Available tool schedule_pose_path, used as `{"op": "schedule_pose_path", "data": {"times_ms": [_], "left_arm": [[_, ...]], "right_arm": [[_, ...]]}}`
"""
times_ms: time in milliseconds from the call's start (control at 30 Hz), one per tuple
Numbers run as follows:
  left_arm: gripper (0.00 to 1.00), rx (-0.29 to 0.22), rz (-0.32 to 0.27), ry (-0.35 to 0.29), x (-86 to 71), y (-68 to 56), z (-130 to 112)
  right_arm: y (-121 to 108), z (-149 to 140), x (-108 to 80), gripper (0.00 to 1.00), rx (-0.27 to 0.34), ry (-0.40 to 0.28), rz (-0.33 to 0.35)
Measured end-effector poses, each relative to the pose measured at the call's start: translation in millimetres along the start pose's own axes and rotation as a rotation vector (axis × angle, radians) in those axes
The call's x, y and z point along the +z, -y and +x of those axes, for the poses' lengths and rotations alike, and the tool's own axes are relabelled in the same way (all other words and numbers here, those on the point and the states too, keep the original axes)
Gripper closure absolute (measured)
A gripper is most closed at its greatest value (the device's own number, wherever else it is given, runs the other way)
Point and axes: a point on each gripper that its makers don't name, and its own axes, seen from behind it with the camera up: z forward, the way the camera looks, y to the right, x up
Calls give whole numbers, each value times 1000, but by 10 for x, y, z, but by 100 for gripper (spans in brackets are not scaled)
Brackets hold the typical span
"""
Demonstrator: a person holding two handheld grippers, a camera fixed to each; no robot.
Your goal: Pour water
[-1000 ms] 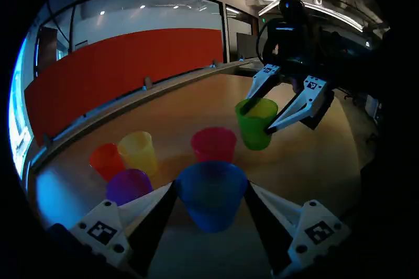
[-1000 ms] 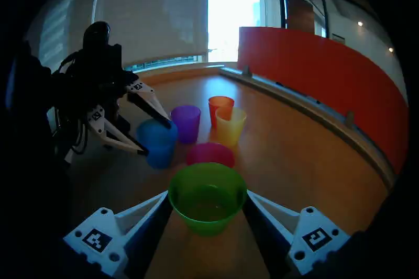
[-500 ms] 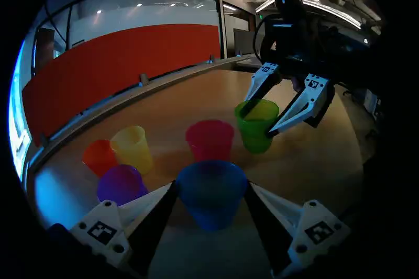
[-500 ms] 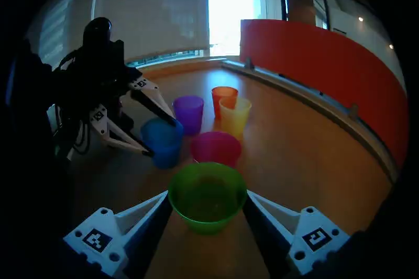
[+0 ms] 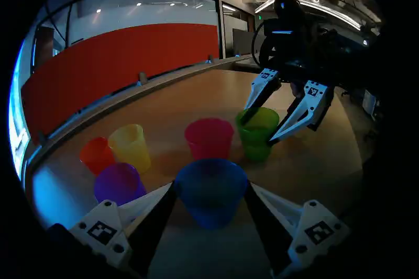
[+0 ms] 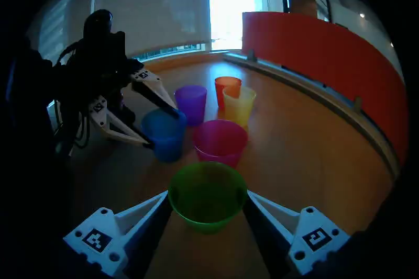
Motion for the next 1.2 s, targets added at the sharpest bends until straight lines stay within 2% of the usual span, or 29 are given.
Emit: {"op": "schedule_pose_path", "data": {"times_ms": [300, 767, 933, 1033, 1200], "left_arm": [[11, -10, -1, 14, -2, -8, -56], [11, 23, -1, 46, -7, -1, -49], [11, 29, 0, 54, -13, -10, -65], [11, 34, 1, 58, -22, -16, -69], [11, 40, 1, 66, -53, -23, -82]], "right_arm": [[12, -39, 9, 9, 7, 0, -2], [0, -72, -11, 8, 12, 2, -15], [6, -46, -27, 6, 17, -9, -14], [4, -29, -39, 0, 22, -15, -15], [4, -31, -73, 0, 32, -20, -15]]}}
